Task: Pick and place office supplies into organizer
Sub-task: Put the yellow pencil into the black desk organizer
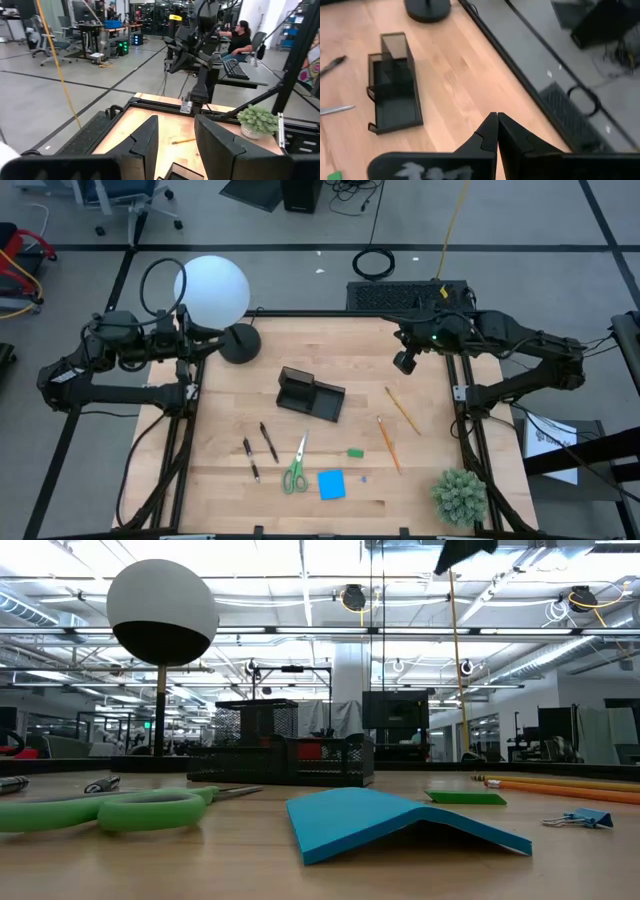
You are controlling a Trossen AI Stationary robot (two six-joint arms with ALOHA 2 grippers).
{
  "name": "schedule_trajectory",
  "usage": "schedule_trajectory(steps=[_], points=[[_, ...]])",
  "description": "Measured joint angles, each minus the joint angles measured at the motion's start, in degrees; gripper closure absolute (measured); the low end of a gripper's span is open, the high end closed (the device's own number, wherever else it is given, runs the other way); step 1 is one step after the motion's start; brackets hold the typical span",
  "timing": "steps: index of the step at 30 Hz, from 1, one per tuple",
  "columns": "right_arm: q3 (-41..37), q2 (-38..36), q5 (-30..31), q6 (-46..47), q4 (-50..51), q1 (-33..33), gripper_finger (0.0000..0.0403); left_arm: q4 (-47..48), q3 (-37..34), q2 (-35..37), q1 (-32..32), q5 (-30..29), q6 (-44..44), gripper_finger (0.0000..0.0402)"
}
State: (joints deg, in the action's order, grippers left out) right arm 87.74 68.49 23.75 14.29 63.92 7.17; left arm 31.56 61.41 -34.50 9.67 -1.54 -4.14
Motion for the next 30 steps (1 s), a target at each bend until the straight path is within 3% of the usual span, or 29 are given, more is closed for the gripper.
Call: schedule_trajectory(steps=[8, 16, 30], points=[[0.0, 1.17, -8.81, 7.82, 8.86, 3.92, 0.0403, -0.16, 0.0, 0.0, 0.0, -0.11, 1.09, 0.0275], [0.0, 6.97, -17.9, 10.39, 15.83, 7.05, 0.0403, -0.17, 0.0, 0.0, -0.01, -0.12, 1.55, 0.0275], [0.0, 15.74, -16.14, 10.79, 15.77, 5.11, 0.0403, -0.1, 0.0, 0.0, 0.0, -0.13, 1.31, 0.0275]])
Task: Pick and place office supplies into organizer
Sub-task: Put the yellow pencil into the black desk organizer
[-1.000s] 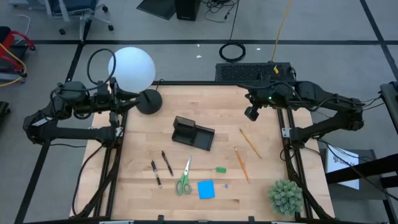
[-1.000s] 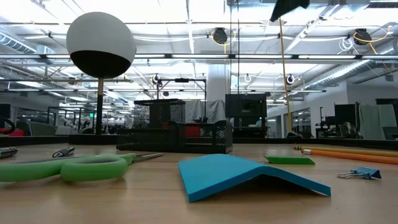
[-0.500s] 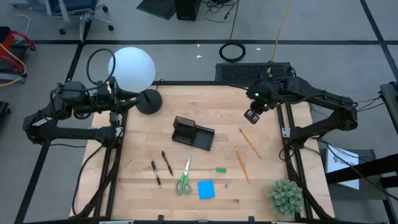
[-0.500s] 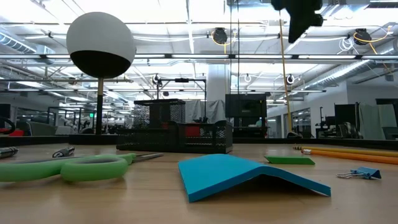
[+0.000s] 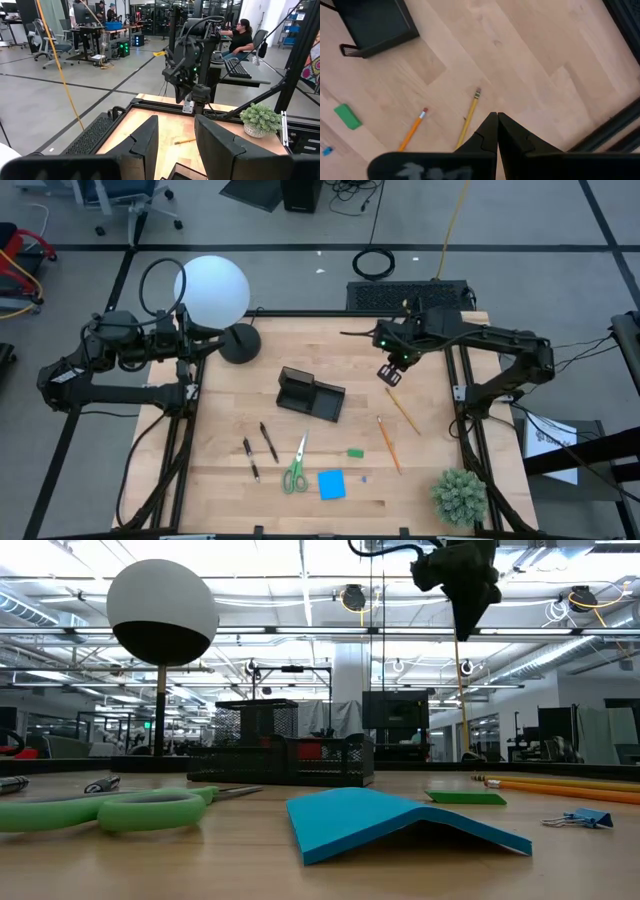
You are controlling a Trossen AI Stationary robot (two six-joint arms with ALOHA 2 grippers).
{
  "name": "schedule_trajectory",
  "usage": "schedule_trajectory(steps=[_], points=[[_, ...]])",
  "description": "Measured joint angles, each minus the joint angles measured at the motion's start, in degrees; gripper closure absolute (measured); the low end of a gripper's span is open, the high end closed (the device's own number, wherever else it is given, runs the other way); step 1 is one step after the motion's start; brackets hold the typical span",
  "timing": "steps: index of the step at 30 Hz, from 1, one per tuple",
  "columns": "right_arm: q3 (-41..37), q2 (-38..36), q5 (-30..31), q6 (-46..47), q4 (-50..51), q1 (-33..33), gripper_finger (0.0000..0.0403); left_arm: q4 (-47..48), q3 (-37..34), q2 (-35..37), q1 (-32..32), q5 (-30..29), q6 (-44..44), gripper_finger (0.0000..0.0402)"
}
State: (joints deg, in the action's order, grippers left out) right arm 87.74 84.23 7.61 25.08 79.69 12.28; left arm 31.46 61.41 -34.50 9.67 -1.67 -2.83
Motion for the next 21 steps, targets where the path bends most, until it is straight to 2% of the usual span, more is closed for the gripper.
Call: schedule_trajectory(steps=[7, 13, 21], points=[[-0.46, 0.31, -0.1, 2.21, -1.88, -2.31, 0.0403, 0.04, 0.0, 0.0, 0.0, 0.02, 0.03, 0.0275], [-5.74, 0.32, -0.41, 5.99, -2.03, -4.24, 0.0403, 0.07, 0.0, 0.0, 0.0, 0.02, 0.13, 0.0275], [-17.32, 0.37, -9.31, 6.63, -11.2, -4.9, 0.0403, 0.07, 0.0, 0.0, 0.0, 0.02, 1.14, 0.0275]])
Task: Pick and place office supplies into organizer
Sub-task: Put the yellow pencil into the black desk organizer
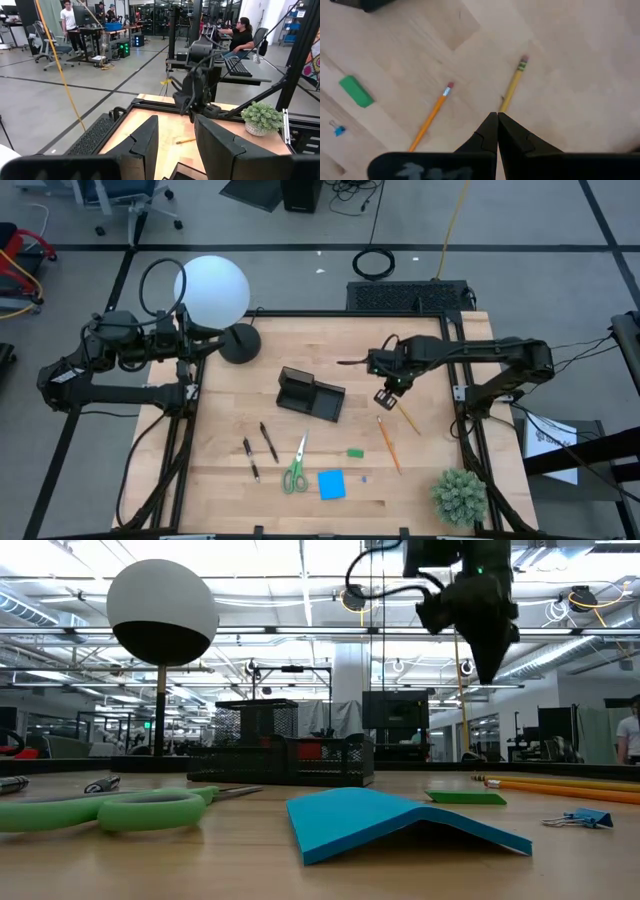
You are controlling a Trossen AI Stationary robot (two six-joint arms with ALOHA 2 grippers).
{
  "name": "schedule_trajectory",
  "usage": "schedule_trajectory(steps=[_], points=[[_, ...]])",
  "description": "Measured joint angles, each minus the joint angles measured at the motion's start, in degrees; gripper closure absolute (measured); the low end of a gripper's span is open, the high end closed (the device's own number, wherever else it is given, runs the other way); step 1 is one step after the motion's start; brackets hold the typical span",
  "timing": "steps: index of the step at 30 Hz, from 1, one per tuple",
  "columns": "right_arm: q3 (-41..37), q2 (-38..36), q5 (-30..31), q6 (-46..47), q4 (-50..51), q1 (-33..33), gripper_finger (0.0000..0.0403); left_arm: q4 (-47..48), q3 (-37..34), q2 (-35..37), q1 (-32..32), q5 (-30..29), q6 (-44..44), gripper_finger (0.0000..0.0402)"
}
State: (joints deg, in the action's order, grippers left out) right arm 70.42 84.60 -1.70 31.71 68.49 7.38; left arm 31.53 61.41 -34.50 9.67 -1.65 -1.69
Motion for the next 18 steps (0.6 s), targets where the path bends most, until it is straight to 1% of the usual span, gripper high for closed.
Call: schedule_trajectory(steps=[5, 12, 18], points=[[-5.33, -0.02, -1.54, 0.55, -5.09, 0.0, 0.0388, 0.0, 0.0, 0.0, 0.0, 0.0, 0.13, 0.0275], [-7.77, -0.02, -1.09, 0.63, -8.35, 1.09, 0.0339, 0.0, 0.0, 0.0, -0.02, 0.0, 0.09, 0.0275], [-7.77, -0.02, 4.59, 1.86, -10.23, 1.29, 0.0305, -0.02, 0.0, 0.0, 0.0, 0.0, 0.05, 0.0275]])
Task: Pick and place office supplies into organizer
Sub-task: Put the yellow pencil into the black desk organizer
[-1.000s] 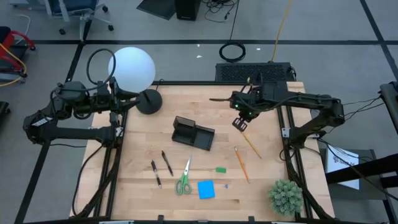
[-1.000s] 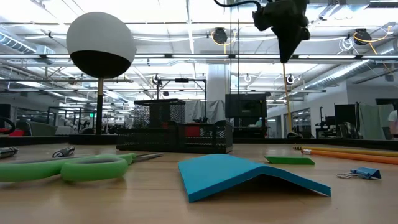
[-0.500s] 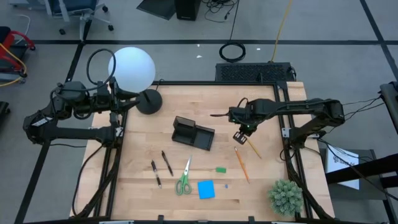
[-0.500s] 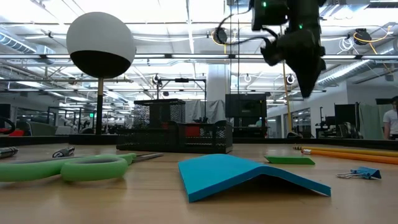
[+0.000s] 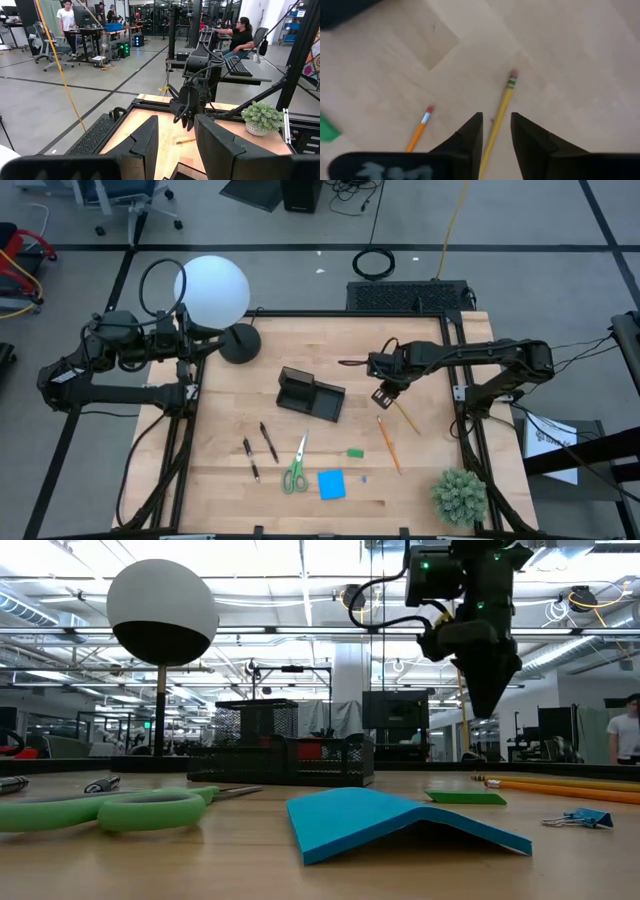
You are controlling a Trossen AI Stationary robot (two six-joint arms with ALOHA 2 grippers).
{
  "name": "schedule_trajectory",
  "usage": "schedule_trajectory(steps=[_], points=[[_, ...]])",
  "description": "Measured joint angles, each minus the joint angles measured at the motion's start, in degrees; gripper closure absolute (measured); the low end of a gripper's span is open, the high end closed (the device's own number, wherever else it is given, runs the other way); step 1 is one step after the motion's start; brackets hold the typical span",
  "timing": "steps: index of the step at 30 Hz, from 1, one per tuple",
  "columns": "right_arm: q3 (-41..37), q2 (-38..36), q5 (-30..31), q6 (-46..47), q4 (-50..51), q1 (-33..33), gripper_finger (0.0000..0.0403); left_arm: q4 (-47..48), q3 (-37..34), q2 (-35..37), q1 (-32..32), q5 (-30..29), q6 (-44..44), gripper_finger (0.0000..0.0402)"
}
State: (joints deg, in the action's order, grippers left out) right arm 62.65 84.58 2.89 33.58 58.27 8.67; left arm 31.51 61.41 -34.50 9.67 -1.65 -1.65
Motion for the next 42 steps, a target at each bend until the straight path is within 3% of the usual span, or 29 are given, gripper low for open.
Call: schedule_trajectory(steps=[10, 22, 32, 42], points=[[0.0, 0.0, 3.01, 0.23, -0.9, 0.0, 0.0268, -0.09, 0.0, 0.0, -0.02, 0.0, -0.11, 0.0275], [-0.09, 0.0, 3.66, 0.25, -2.78, 0.0, 0.027, -0.03, 0.0, 0.0, 0.0, 0.0, -0.11, 0.0275], [-9.14, 0.0, 1.34, 1.6, -12.31, 0.04, 0.0269, -0.01, 0.0, 0.0, 0.0, 0.02, -0.11, 0.0275], [-11.71, 0.0, -0.05, 2.8, -12.51, 0.02, 0.0275, -0.41, 0.0, -1.08, -0.01, 0.02, -0.35, 0.0275]])
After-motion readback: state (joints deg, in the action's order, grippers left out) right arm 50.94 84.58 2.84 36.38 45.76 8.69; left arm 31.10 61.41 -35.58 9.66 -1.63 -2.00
